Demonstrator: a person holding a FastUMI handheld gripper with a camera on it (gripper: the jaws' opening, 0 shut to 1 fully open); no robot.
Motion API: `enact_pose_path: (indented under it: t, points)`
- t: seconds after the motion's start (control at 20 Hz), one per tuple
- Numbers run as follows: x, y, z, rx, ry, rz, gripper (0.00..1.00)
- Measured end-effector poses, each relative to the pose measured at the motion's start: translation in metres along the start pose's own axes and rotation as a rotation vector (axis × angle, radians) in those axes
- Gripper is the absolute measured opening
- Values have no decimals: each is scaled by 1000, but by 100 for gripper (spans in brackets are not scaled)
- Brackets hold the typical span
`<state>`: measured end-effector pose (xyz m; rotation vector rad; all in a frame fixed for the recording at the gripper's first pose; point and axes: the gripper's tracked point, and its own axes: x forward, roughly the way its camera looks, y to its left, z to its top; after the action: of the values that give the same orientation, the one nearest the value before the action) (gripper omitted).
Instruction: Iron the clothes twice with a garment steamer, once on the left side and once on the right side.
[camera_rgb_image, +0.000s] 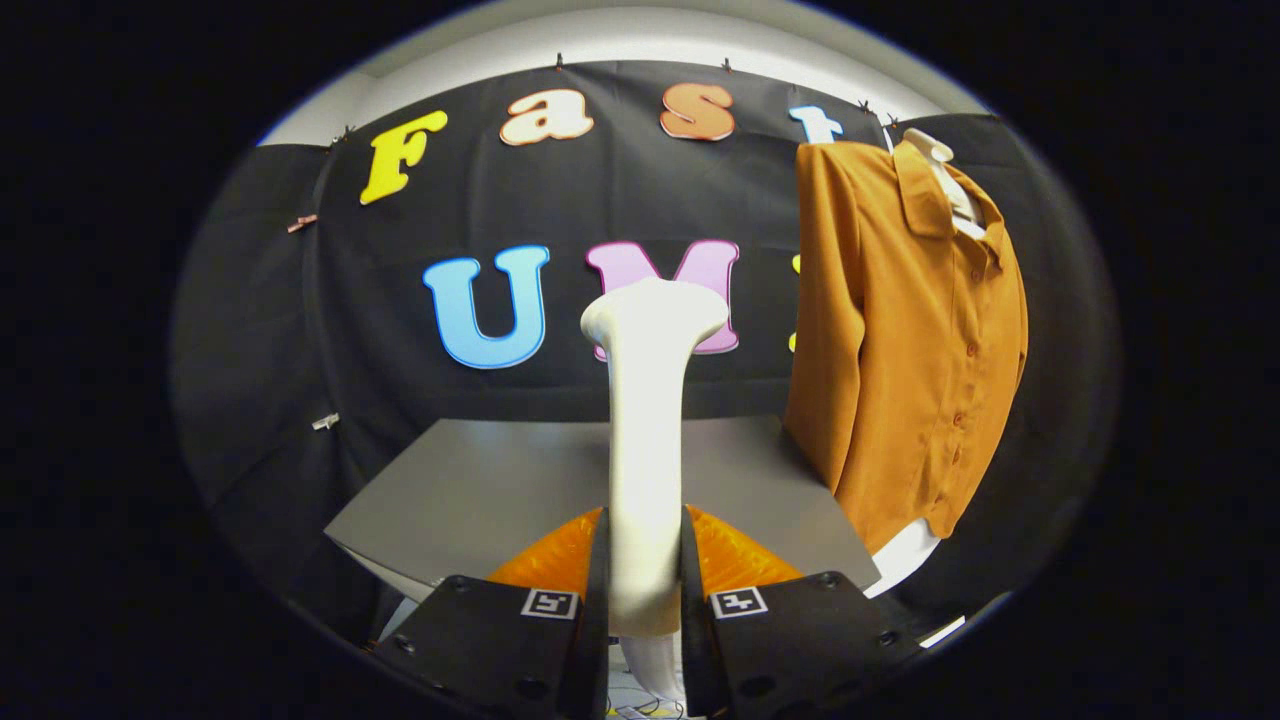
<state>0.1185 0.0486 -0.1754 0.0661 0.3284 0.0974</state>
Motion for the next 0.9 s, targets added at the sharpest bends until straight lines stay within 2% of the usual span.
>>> enact_pose_path:
  t: [0.3, 0.6, 0.9]
  points:
    - [-68, -20, 61, 12, -184, -11, 33]
    - [-125, -68, 122, 5, -407, -65, 33]
    - [-149, -122, 140, 14, -516, -109, 33]
